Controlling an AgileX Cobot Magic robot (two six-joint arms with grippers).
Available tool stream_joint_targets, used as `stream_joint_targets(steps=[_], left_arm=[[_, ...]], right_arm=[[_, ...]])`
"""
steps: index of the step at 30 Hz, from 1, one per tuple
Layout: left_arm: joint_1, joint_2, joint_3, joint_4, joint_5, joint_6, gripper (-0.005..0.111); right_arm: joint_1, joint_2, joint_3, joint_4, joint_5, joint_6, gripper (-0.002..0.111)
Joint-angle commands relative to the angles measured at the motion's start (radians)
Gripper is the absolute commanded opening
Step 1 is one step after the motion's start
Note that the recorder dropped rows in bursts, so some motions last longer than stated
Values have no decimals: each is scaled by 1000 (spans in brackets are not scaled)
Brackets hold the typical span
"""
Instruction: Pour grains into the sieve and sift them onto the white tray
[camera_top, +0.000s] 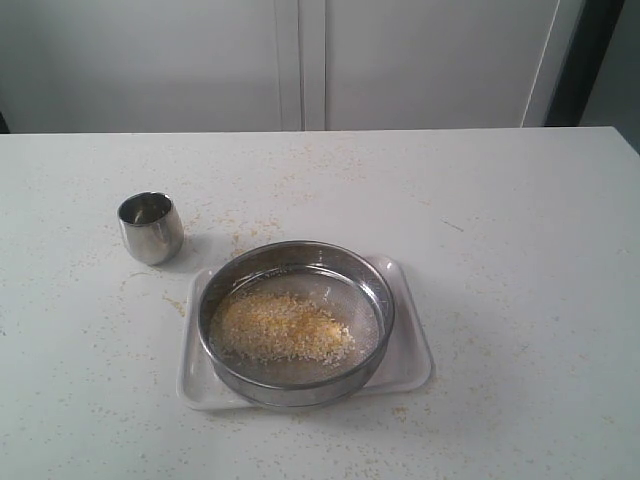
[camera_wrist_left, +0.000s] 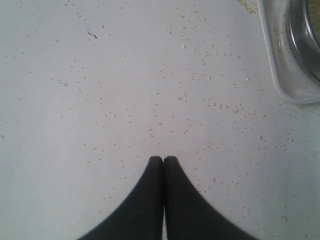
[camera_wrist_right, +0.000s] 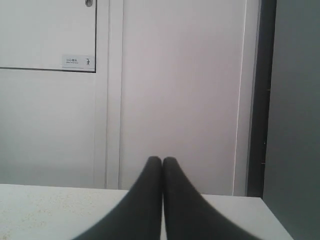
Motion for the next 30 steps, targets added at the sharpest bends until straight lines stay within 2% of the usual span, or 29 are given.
stream_joint_targets(steps=[1, 8, 23, 30], left_arm=[[2, -9, 5, -8, 7, 0, 0], [2, -9, 5, -8, 7, 0, 0], [2, -9, 5, -8, 7, 0, 0], [2, -9, 5, -8, 7, 0, 0]], right_arm=[[-3, -4, -14, 20, 33, -6, 0], [-3, 91, -153, 45, 195, -3, 0], [-3, 654, -428, 45, 201, -3, 0], [-2, 890, -585, 94, 343, -3, 0]])
